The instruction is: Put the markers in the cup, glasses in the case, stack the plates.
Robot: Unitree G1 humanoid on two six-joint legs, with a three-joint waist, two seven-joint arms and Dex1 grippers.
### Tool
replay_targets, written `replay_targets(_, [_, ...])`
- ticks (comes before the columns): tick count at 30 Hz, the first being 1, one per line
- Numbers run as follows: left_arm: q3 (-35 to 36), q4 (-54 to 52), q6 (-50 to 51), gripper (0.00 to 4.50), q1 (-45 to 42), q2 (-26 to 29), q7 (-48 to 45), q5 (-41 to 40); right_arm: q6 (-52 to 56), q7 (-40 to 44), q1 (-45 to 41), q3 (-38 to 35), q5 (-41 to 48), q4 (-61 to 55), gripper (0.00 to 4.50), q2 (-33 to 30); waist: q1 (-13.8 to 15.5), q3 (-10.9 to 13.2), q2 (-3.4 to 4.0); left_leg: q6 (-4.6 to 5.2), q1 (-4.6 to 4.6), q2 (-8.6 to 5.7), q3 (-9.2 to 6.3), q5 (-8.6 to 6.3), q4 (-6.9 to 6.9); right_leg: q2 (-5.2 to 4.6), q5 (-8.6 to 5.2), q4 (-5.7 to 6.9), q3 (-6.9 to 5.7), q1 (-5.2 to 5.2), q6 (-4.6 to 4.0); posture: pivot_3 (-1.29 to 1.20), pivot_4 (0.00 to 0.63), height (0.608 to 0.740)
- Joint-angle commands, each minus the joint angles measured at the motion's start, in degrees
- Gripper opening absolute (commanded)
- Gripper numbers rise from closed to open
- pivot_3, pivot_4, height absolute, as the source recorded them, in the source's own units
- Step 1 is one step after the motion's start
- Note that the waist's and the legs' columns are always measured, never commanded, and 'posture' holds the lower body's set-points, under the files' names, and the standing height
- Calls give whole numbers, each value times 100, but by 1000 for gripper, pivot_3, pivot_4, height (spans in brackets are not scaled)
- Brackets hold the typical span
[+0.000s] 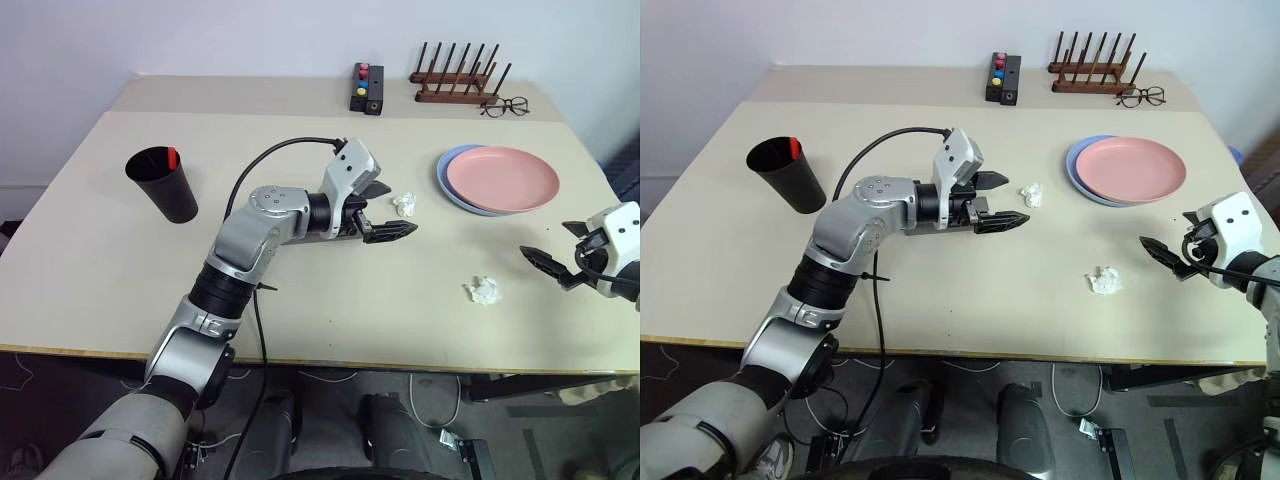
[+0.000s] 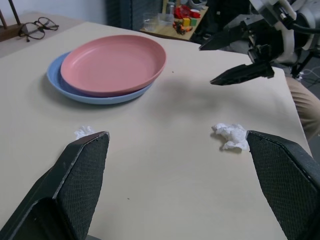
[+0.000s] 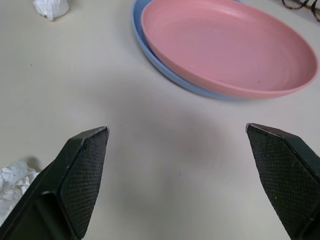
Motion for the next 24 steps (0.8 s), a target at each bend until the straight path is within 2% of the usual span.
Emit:
replay_targets(1, [66, -269, 43, 4500, -20, 113, -80, -61, 556, 425, 422, -335, 625, -749, 4481, -62, 19, 0, 1, 0, 0, 0, 0, 0, 0, 0, 0, 0, 0, 0, 0, 0, 150, 740])
replay_targets(4, [22, -308, 57, 4500, 23, 244, -195, -56, 1098, 903, 1030, -410, 1081, -1412, 4481, -192, 83, 0, 1, 2, -1, 1, -2, -1, 0, 1, 0, 1, 0, 0, 2, 0, 150, 740])
replay_targets(7, [-10, -339, 46, 4500, 61, 324, -267, -55, 1221, 1027, 1289, -398, 1147, -1616, 4481, -202, 98, 0, 0, 2, -1, 2, -1, -2, 8, 1, -2, -1, 0, 4, -3, 0, 150, 740])
replay_targets(13, [-16, -393, 98, 4500, 77, 331, -294, -55, 1381, 986, 1316, -270, 1191, -1725, 4481, -113, 103, 0, -1, 2, -1, 2, -2, -3, 9, -1, -5, -5, 0, 7, -6, 0, 150, 740])
replay_targets(24, [27, -488, 172, 4500, 91, 407, -288, -61, 1055, 807, 1200, 269, 896, -1409, 4481, 150, 104, 1, -1, 2, -3, 2, -2, -3, 10, -1, -5, -7, 0, 6, -5, 0, 150, 740])
